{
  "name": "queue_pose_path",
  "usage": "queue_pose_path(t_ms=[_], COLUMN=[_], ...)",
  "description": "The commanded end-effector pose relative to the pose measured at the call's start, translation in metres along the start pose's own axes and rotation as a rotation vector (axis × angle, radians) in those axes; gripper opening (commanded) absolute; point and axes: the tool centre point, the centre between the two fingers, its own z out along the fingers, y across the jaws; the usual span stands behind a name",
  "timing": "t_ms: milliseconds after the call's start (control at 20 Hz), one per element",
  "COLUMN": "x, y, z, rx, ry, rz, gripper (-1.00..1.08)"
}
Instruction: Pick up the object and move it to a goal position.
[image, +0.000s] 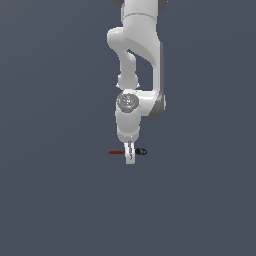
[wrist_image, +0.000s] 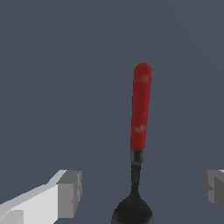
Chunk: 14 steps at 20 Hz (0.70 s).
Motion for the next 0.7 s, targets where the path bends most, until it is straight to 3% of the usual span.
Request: queue_pose_path(t_ms=[0, 650], x=[0.0, 0.0], y=[0.0, 0.001], z=[0.006, 0.048], rx=[-0.001, -0.001], ry=[0.0, 0.0], rz=[0.001, 0.005], gripper=[1.0, 1.0])
